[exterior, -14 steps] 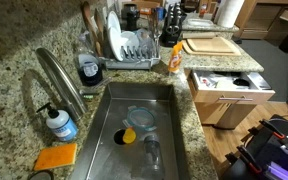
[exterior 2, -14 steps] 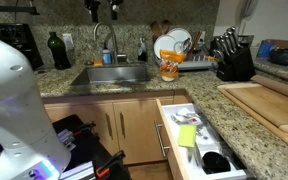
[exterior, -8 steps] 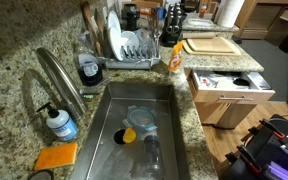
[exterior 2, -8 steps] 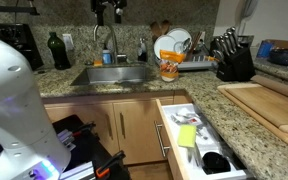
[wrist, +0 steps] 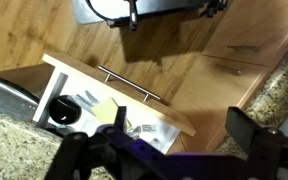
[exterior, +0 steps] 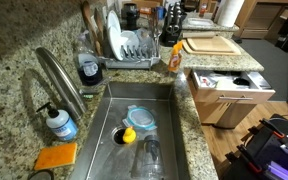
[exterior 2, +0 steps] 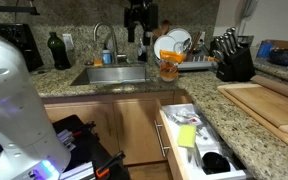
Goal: Pick the sponge in the drawer and put it on the counter
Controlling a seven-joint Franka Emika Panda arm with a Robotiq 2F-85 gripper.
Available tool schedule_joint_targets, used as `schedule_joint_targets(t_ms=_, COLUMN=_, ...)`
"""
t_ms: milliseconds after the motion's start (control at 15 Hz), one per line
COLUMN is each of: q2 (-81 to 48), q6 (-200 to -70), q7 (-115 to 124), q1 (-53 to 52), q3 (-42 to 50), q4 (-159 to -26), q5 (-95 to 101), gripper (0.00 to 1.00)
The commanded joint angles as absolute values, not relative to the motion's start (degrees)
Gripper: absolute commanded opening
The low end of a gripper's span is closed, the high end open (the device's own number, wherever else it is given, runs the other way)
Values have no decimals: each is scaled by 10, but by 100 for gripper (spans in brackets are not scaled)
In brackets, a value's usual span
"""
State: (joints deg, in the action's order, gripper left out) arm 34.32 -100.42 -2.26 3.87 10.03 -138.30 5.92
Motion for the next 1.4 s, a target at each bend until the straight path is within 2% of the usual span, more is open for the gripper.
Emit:
schedule_joint_targets(t_ms=0, q2=324, q6=-1094, q7=-111, q1=43, q3=151, q4=-1421, q5=10, gripper=100)
schedule_joint_targets(t_ms=667, q2=289, q6=-1112, q7=-134, q1=53, q3=151, q4=-1411, q5=-15, gripper=100)
schedule_joint_targets(t_ms=1000, q2=193, q6=-1264, q7=-125, q1=67, q3=177, q4=-1406, q5=-39, gripper=100)
schedule_joint_targets(t_ms=1333, q2=113, q6=-1342, q7=-101, q1=78, q3=172, q4=-1390, q5=-44, gripper=100)
